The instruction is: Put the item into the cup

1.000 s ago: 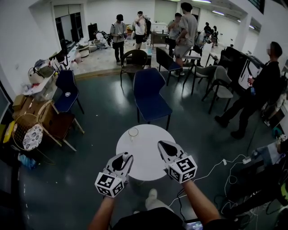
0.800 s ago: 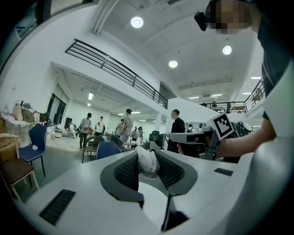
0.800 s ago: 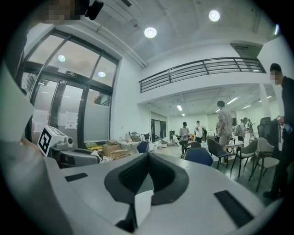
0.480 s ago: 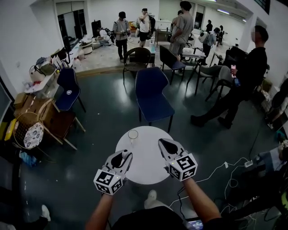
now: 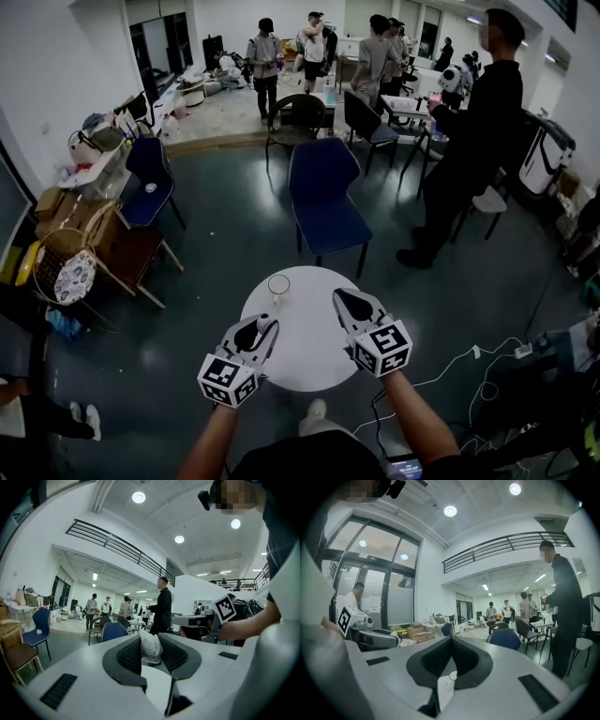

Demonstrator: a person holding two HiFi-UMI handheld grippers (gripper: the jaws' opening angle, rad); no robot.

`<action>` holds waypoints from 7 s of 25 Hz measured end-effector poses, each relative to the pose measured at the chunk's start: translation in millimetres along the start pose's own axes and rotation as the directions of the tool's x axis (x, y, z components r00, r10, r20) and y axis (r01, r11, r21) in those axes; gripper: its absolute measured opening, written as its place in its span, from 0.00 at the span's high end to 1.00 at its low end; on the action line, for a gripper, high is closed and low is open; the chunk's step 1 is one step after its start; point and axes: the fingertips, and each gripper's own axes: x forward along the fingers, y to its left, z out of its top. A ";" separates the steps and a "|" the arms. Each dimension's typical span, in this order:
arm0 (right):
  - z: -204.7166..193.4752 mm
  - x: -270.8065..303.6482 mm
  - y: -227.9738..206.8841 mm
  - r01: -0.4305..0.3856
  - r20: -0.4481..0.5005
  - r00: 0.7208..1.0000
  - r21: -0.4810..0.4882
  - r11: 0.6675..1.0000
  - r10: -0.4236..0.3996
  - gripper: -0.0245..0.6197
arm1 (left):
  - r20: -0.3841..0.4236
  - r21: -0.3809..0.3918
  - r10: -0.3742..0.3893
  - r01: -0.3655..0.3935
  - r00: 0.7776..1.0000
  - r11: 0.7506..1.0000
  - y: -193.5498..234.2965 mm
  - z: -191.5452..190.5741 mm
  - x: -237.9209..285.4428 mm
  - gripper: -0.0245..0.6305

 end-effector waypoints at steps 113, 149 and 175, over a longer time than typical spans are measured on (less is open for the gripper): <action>-305.2 159.5 -114.8 0.437 -0.454 0.834 0.194 0.878 -0.315 0.94 | -0.466 0.052 -0.222 0.277 0.856 0.959 272.8 -276.0 313.5 0.80; -227.2 146.7 -80.4 0.329 -0.394 0.880 0.104 0.939 -0.265 0.94 | -0.323 0.046 -0.221 0.248 0.920 0.968 232.2 -183.0 227.4 0.91; -68.9 108.4 -45.9 0.132 -0.154 0.980 0.022 0.991 -0.127 0.94 | -0.121 0.105 -0.133 0.145 0.984 0.984 121.2 -37.9 113.2 0.94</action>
